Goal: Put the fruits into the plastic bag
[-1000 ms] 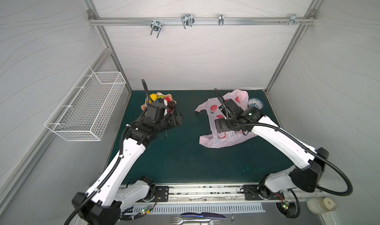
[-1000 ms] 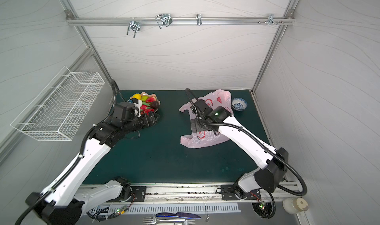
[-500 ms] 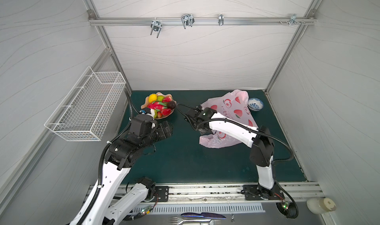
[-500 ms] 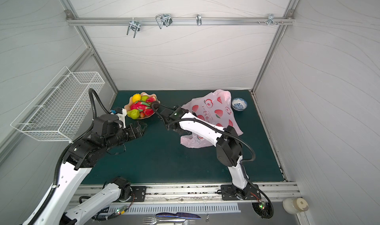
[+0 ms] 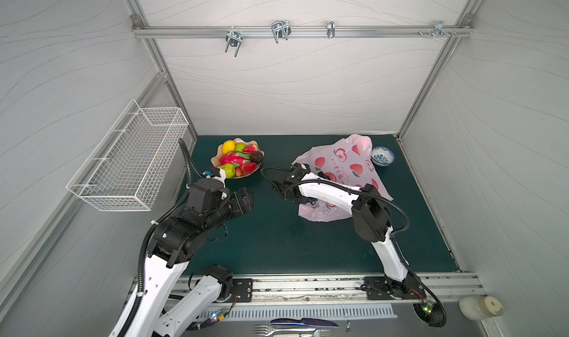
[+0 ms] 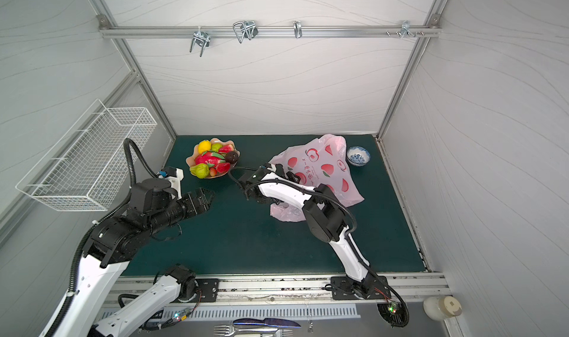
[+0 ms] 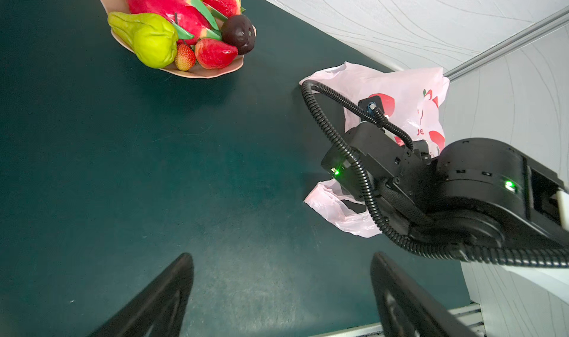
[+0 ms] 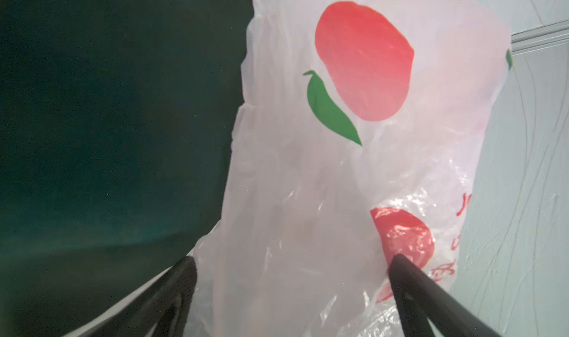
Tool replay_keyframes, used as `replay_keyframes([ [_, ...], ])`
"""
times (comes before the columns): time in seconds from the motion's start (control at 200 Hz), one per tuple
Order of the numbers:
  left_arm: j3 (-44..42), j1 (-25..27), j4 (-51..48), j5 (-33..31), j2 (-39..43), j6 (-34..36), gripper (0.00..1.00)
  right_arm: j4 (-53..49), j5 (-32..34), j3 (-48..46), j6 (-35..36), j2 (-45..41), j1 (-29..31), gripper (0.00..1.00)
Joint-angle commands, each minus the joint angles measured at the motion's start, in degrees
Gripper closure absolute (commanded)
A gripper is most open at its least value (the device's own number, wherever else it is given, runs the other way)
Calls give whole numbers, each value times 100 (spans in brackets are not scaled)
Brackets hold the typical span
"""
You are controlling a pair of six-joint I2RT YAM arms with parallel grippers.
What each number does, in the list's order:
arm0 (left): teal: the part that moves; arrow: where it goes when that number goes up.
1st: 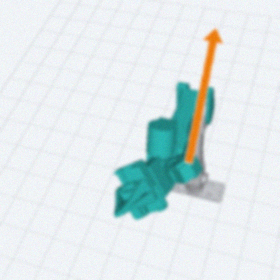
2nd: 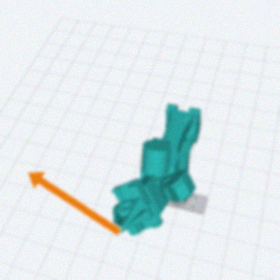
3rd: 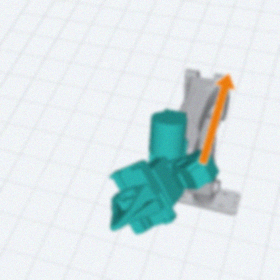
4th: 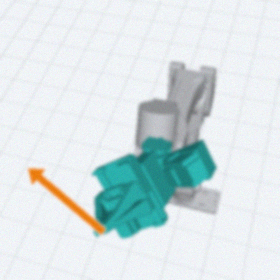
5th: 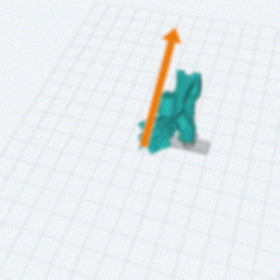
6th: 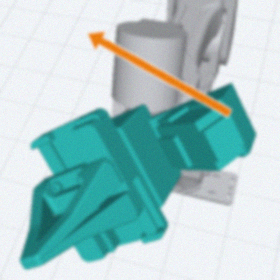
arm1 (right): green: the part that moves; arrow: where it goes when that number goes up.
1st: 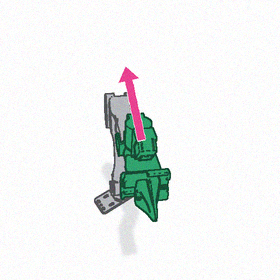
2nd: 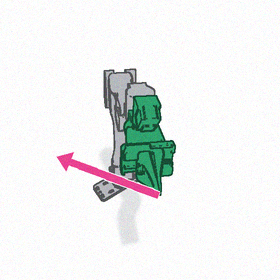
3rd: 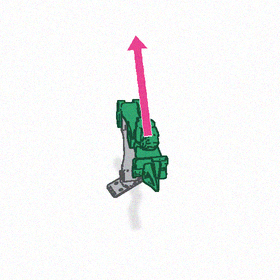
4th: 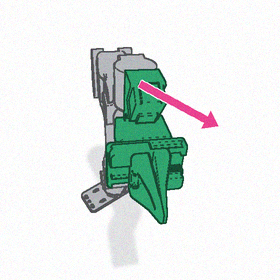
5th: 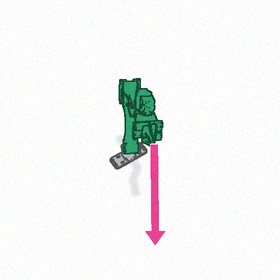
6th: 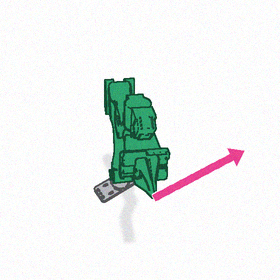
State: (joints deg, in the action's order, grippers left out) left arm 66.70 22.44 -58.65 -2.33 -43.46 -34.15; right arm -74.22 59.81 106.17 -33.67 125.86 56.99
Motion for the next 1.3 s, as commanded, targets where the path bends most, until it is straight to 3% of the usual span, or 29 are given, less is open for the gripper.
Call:
replay_keyframes([
  [0.0,188,4,-24,-134,92,62,9,-412,494,-106,-515,98,-112,2],
  [0.28,74,5,-42,-337,203,93,9,-499,761,-41,-678,99,-246,24],
  [0.35,5,6,7,-365,264,102,9,-532,738,24,-652,29,-217,40],
  [0.475,-132,2,121,-403,314,28,9,-677,703,195,-653,-79,-145,85],
  [0.545,-204,3,157,-434,306,-24,9,-930,644,382,-764,-114,-127,100],
  [0.87,-363,-2,319,-703,160,-197,10,-1537,269,892,-1097,-787,-75,100],
  [1.296,-871,-4,1471,511,-285,-197,11,-1769,-520,1313,-1524,-1581,-278,100],
])
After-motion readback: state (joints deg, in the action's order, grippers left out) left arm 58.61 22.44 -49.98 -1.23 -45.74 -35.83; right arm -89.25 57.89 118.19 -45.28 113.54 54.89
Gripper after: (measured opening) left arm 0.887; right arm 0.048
